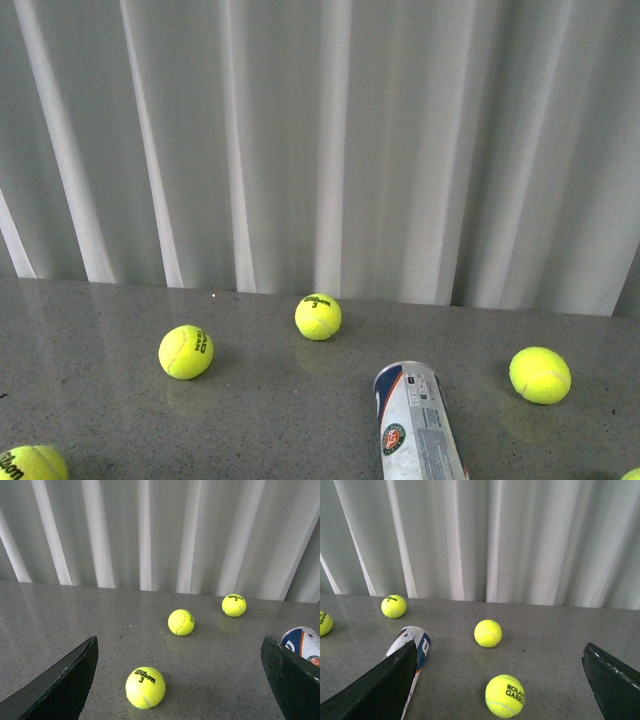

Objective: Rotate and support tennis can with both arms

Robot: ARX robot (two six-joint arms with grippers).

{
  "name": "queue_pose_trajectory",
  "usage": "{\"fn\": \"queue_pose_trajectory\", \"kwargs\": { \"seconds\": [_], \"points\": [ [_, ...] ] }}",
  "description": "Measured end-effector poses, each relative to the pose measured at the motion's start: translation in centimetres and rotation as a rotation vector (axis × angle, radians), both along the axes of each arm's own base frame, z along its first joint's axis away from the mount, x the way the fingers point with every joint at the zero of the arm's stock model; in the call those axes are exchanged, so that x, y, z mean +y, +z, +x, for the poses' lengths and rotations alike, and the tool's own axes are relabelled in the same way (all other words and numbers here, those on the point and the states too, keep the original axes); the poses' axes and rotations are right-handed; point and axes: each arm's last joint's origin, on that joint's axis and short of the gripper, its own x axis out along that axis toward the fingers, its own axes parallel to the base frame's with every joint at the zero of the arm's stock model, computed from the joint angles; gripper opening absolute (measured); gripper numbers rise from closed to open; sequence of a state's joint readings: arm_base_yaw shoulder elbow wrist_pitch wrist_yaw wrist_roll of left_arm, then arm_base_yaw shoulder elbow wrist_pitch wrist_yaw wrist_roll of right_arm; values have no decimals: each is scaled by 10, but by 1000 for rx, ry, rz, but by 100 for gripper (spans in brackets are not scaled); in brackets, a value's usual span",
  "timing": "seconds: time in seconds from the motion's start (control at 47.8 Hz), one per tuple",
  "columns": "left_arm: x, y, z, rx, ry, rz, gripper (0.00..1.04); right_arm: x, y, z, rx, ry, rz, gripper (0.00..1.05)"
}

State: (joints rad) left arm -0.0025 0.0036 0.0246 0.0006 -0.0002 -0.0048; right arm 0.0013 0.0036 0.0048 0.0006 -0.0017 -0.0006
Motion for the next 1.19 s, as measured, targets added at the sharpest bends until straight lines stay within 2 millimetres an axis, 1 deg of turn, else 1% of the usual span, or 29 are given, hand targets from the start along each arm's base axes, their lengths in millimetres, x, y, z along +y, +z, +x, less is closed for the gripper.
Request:
{"fn": "queue_pose_trajectory", "kwargs": {
  "seconds": [1.193],
  "points": [
    [0, 0, 0, 0, 0, 0, 98, 0, 0, 0, 0, 0, 0, 98]
  ]
}}
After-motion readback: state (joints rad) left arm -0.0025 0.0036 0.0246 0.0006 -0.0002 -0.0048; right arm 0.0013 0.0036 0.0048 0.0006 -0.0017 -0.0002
